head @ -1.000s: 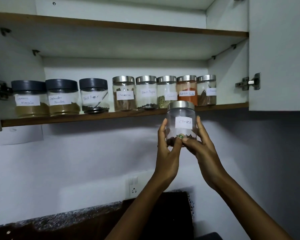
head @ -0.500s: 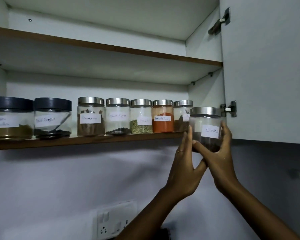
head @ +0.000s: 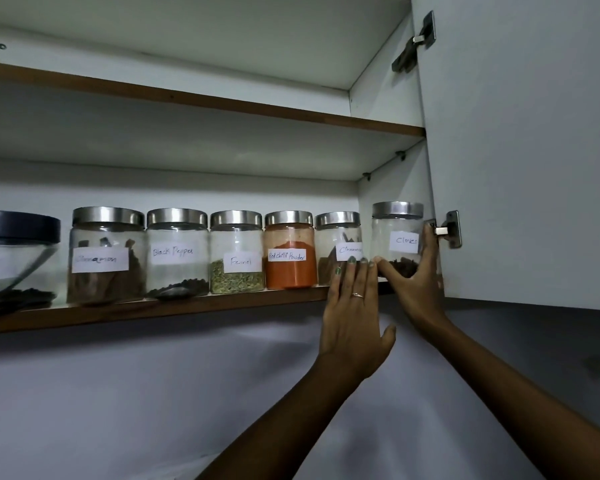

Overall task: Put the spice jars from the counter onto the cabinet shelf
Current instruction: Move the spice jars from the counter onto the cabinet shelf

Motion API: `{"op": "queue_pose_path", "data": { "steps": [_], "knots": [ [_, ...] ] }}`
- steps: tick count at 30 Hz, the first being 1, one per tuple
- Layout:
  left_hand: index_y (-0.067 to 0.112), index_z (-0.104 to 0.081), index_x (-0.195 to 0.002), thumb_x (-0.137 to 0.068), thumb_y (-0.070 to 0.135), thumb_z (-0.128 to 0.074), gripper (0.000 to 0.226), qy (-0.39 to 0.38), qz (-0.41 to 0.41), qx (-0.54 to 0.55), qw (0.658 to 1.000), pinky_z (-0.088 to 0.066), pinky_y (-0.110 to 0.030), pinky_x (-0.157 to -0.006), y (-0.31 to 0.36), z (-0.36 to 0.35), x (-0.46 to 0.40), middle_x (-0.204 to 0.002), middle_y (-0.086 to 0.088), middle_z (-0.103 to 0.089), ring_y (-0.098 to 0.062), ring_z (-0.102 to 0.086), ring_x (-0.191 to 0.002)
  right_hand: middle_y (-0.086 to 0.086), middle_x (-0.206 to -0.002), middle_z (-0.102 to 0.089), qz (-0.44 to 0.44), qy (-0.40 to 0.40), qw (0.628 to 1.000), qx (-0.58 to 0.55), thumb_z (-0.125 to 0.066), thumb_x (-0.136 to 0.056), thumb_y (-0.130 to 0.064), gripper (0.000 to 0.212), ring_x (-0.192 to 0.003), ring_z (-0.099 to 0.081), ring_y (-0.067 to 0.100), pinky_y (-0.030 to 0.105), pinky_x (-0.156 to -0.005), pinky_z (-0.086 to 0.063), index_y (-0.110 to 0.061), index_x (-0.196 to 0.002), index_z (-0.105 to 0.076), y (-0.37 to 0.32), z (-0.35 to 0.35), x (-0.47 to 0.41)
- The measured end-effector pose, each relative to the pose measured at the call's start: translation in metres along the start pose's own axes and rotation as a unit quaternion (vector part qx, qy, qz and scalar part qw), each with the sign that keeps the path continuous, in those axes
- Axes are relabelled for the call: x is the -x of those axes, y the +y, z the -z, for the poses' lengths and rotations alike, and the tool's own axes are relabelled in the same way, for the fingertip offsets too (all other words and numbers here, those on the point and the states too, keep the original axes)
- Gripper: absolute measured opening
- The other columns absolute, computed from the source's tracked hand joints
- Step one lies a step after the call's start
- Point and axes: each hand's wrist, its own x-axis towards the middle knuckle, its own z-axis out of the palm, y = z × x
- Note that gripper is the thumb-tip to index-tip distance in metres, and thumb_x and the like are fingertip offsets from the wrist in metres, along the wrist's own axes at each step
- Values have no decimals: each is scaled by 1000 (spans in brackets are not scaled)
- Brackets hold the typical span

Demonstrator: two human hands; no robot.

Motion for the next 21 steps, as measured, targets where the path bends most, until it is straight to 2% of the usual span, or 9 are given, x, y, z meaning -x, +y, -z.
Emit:
{"op": "queue_pose_path", "data": {
  "steps": [5,8,11,16,21],
  "knots": [
    [13,12,-150,-92,49,-41,86,4,-7,-28,1000,28,-37,-109,-6,-14,0,-159,-5,16,-17,32,-137,8,-153,-25,-19,-34,999,28,-69,-83,-20,95,-139,-31,23,36,-111,-30,-20,-150,-2,24,-7,-9],
    [14,13,-150,-92,50,-41,86,-2,-11,-37,999,28,-37,-108,-10,-19,-1,-159,-4,18,-17,32,-137,8,-153,-29,-24,-27,995,97,-68,-83,-32,96,-139,-31,24,31,-110,-14,-17,-151,-1,34,-10,-11],
    [13,13,-149,-93,50,-40,86,-8,-10,-43,999,26,-36,-109,-14,-22,-3,-158,-5,18,-17,32,-137,11,-150,-34,-38,-21,985,168,-62,-84,-45,95,-139,-31,29,47,-117,-9,-17,-150,-1,39,-12,-11],
    [13,12,-150,-93,51,-38,85,-19,-12,-45,999,23,-37,-112,-17,-21,-2,-158,-5,17,-17,31,-138,15,-147,-39,-52,-19,967,248,-54,-86,-53,90,-140,-28,30,43,-115,-6,-12,-150,-5,41,-11,-11],
    [14,11,-150,-94,49,-38,82,-27,-30,-47,998,20,-37,-114,-18,-10,6,-159,-5,15,-20,21,-145,15,-154,-24,-82,11,958,273,-54,-88,-49,84,-143,-17,32,49,-116,-8,-11,-149,-10,36,-4,2]
  ]
}}
